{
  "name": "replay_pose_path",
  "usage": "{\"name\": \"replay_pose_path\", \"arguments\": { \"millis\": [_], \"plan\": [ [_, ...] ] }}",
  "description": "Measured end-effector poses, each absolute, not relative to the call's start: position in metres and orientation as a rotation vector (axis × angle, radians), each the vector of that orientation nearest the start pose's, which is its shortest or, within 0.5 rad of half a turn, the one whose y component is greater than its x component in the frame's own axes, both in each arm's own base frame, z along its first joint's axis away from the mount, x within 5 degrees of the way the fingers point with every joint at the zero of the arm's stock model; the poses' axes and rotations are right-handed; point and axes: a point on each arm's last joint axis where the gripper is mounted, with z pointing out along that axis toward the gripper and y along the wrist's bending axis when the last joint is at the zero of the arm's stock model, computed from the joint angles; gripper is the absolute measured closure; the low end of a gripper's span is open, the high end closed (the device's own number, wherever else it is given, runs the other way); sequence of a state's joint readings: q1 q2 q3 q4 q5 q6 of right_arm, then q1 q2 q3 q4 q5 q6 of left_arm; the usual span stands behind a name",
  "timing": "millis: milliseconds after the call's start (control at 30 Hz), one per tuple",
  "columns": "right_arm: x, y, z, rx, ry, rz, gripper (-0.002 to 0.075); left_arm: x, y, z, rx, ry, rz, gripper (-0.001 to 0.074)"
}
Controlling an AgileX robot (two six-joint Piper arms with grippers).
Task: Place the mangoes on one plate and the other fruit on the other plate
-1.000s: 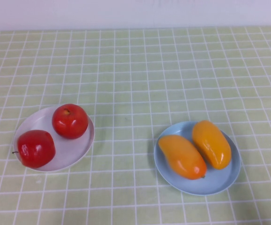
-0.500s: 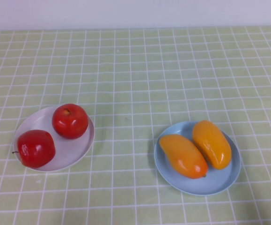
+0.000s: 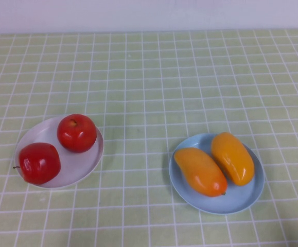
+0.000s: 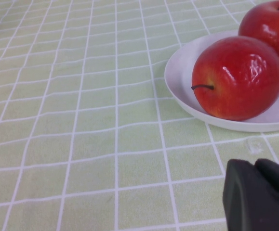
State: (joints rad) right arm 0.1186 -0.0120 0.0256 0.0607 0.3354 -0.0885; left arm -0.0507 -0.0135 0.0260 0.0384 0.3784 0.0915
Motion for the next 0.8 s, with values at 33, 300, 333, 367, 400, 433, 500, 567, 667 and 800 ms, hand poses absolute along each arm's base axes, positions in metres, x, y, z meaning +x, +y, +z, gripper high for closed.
{"name": "replay_pose_path", "arguments": {
  "millis": [33,300,333,367,400,433,500,567,667,800],
  "plan": [
    [0.0528,0.0082,0.1746,-0.152,1.831,0.08,0.0741,0.0523,-0.0014,0.1712,0.157,1.868,0.066,0.0731],
    [0.0525,0.0083,0.1741,-0.16,1.835,0.077,0.0741,0.0523,-0.0014,0.1712,0.157,1.868,0.066,0.0731],
    [0.0525,0.0083,0.1741,-0.161,1.835,0.075,0.0741,0.0523,-0.0014,0.1712,0.157,1.868,0.066,0.0731],
    [0.0525,0.0083,0.1741,-0.161,1.835,0.075,0.0741,0.0523,-0.0014,0.1712,0.157,1.868,0.066,0.0731],
    [0.0525,0.0083,0.1741,-0.161,1.834,0.075,0.0741,0.0523,-0.0014,0.1712,0.157,1.868,0.066,0.0731],
    [0.0525,0.0083,0.1741,-0.161,1.834,0.075,0.0741,0.0523,-0.0014,0.1712,0.157,1.868,0.066,0.0731],
    [0.0525,0.0083,0.1741,-0.161,1.834,0.075,0.0741,0.0523,-0.0014,0.1712,0.157,1.868,0.066,0.0731],
    [0.0525,0.0083,0.1741,-0.161,1.834,0.075,0.0741,0.0523,-0.0014,0.1712,0.157,1.868,0.066,0.0731],
    [0.0525,0.0083,0.1741,-0.161,1.834,0.075,0.0741,0.0523,-0.0014,0.1712,0.157,1.868,0.066,0.0731],
    [0.0525,0.0083,0.1741,-0.161,1.834,0.075,0.0741,0.0523,-0.0014,0.1712,0.157,1.868,0.066,0.0731]
  ]
}}
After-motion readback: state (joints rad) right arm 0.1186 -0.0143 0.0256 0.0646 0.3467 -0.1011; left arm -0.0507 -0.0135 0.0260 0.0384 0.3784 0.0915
